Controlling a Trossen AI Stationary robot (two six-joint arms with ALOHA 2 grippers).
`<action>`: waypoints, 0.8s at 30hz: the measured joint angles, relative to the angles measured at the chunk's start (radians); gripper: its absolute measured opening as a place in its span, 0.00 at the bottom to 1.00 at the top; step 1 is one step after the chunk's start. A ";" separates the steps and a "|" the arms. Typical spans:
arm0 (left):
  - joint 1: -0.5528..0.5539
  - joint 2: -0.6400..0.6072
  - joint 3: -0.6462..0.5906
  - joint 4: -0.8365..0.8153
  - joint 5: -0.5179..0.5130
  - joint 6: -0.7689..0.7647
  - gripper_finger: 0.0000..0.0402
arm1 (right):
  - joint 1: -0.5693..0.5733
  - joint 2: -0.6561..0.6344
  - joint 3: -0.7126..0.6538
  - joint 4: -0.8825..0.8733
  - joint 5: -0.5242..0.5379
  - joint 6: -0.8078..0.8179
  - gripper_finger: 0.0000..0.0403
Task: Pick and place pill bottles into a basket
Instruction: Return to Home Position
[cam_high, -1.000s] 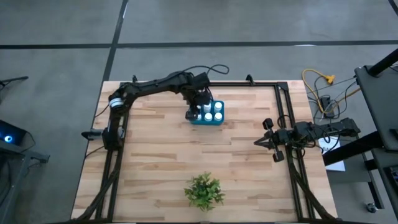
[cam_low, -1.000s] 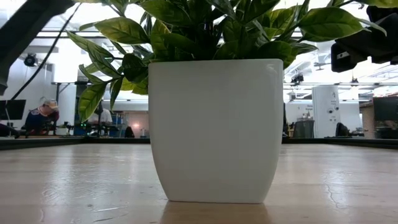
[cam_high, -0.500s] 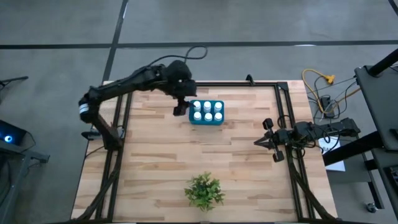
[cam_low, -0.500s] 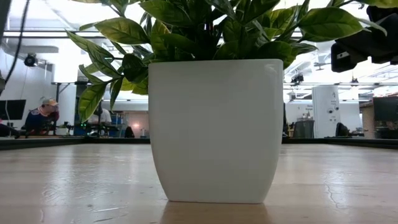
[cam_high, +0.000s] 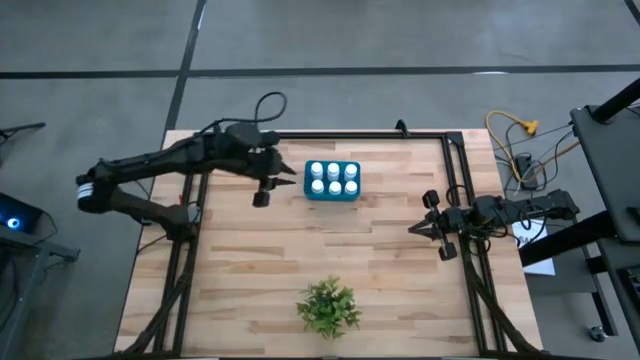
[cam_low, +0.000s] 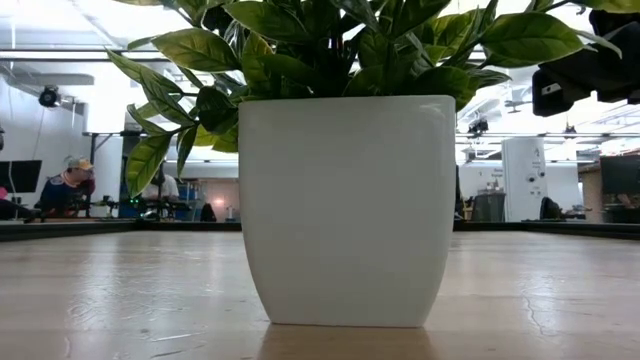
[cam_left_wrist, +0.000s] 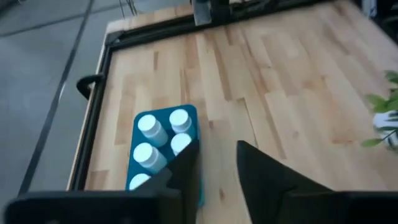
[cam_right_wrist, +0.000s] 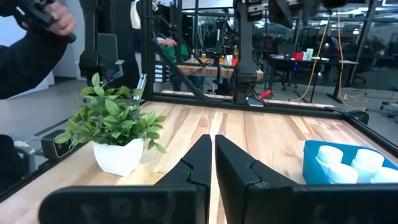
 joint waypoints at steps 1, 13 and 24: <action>-0.005 -0.026 -0.029 0.022 0.000 -0.010 0.19 | 0.000 0.000 0.000 0.000 0.000 0.000 0.03; -0.096 -0.269 -0.332 0.214 0.003 -0.080 0.01 | 0.000 0.000 0.000 0.000 0.000 0.000 0.03; -0.214 -0.422 -0.612 0.587 -0.052 -0.105 0.00 | 0.000 0.000 0.000 0.000 0.000 -0.002 0.03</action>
